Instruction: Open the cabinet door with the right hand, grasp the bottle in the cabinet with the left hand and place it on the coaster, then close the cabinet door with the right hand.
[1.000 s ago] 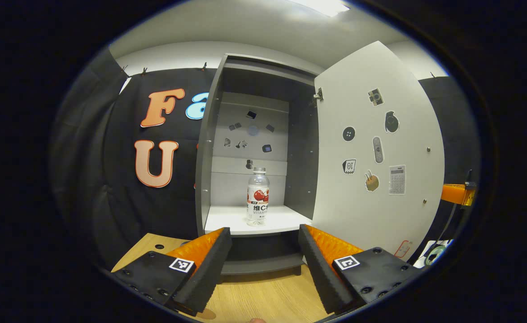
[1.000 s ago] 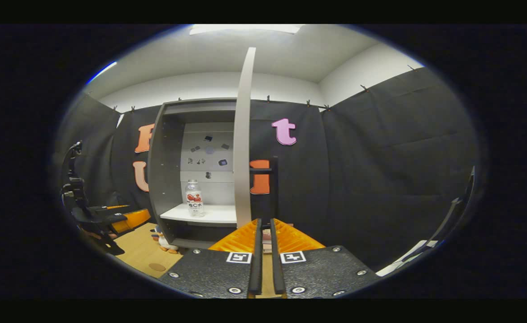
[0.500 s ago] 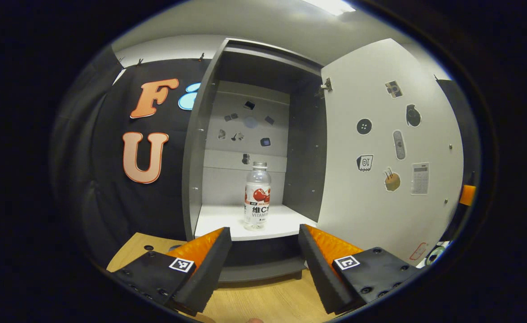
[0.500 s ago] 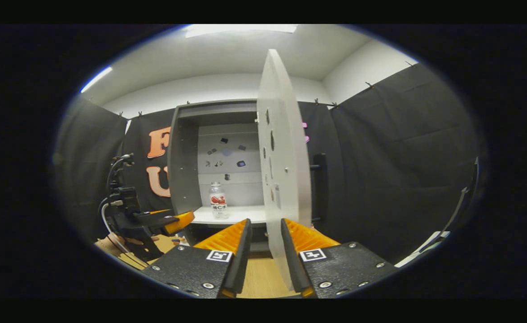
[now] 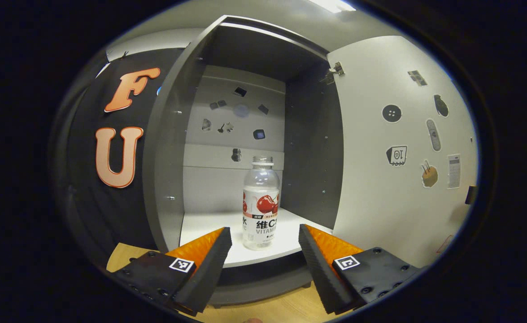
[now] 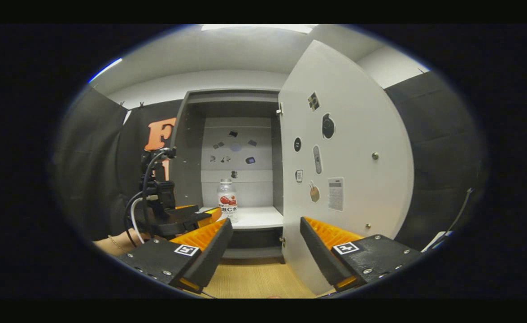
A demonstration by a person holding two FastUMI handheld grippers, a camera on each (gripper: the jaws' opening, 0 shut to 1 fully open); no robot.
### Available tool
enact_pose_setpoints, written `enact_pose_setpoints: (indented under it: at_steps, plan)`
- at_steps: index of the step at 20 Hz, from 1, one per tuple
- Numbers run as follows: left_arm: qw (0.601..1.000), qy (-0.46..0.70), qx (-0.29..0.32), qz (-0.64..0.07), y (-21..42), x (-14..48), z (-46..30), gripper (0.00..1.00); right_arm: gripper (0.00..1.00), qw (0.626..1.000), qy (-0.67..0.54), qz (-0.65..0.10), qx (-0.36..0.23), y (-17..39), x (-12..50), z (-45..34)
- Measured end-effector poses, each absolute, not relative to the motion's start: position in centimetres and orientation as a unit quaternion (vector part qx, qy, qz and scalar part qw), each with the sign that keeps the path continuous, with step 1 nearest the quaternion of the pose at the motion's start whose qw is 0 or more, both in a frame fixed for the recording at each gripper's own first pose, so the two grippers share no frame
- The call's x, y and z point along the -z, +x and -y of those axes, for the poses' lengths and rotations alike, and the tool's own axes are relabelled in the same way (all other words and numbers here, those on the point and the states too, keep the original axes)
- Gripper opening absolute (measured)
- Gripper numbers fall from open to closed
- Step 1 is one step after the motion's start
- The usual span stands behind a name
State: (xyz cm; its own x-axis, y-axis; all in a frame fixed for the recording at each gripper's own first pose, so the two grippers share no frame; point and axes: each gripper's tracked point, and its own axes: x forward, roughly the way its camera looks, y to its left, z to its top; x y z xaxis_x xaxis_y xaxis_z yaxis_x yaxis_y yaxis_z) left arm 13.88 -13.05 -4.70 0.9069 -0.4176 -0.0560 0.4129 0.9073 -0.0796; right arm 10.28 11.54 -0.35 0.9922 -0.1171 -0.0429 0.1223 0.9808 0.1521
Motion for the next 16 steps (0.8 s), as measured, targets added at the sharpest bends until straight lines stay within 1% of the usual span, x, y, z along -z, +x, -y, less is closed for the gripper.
enact_pose_setpoints:
  at_steps: [1, 2, 3, 8, 16]
  plan:
    - [0.975, -0.031, 0.215, -0.043, 15.1, 5.5, 13.2, 0.98, 0.93, 0.995, 0.076, -0.021, 0.064, 10.9, 0.8, -11.8]
    - [0.974, -0.030, 0.218, -0.047, 16.2, 6.1, 13.4, 0.98, 0.89, 0.995, 0.074, -0.024, 0.067, 11.3, 1.0, -12.1]
    - [0.973, -0.028, 0.221, -0.054, 17.2, 6.7, 13.7, 0.98, 0.93, 0.995, 0.072, -0.027, 0.071, 12.1, 1.2, -12.1]
    - [0.969, -0.022, 0.237, -0.068, 21.2, 8.8, 15.0, 0.98, 0.93, 0.994, 0.066, -0.042, 0.082, 14.5, 2.0, -13.2]
    - [0.965, 0.001, 0.257, -0.048, 23.7, 8.4, 16.6, 0.98, 0.93, 0.992, 0.081, -0.064, 0.071, 17.5, 3.7, -15.7]
